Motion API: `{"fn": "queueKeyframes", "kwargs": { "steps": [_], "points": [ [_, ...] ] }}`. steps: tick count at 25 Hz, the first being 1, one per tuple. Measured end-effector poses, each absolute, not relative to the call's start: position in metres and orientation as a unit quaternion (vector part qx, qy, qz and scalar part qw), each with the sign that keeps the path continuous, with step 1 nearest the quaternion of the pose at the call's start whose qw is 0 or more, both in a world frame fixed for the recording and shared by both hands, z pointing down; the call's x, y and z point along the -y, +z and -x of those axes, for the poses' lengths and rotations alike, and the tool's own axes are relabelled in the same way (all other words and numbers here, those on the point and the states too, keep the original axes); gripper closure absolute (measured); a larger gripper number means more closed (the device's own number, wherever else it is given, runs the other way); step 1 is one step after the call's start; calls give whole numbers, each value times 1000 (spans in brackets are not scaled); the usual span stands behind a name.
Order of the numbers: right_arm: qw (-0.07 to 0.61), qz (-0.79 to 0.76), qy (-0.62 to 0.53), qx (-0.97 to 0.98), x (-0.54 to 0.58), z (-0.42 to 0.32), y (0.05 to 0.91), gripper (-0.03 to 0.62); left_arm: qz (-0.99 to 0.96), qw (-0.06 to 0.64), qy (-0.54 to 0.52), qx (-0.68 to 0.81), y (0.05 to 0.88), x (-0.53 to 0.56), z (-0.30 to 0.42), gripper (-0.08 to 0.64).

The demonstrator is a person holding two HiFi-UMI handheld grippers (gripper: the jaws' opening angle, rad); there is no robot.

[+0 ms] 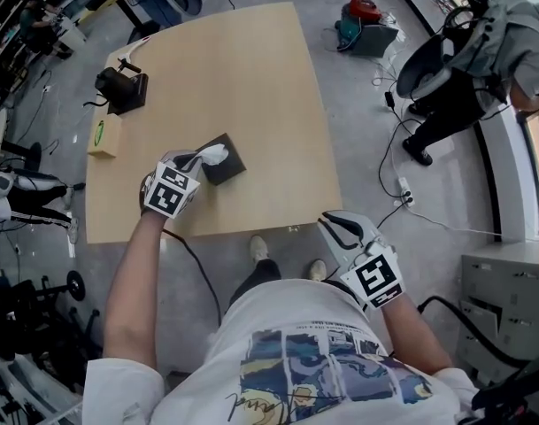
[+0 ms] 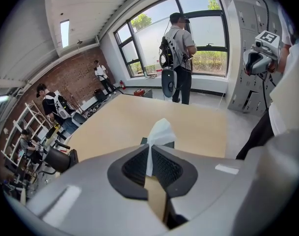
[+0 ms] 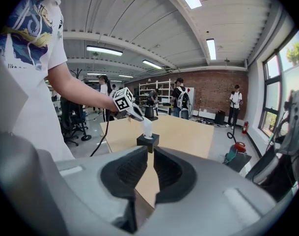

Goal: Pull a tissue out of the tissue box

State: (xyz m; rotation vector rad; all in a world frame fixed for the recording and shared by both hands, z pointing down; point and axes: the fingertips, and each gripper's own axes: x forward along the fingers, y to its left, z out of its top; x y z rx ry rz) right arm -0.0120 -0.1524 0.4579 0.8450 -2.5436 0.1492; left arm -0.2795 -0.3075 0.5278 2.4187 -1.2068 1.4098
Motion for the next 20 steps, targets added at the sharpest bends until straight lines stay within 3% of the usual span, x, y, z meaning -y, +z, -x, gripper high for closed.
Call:
{"fn": "queueKeyframes", "kwargs": {
  "steps": [20],
  "points": [
    [220, -273, 38, 936, 150, 10, 451, 565, -810, 19, 399, 430, 435, 271, 247, 555]
  ]
}}
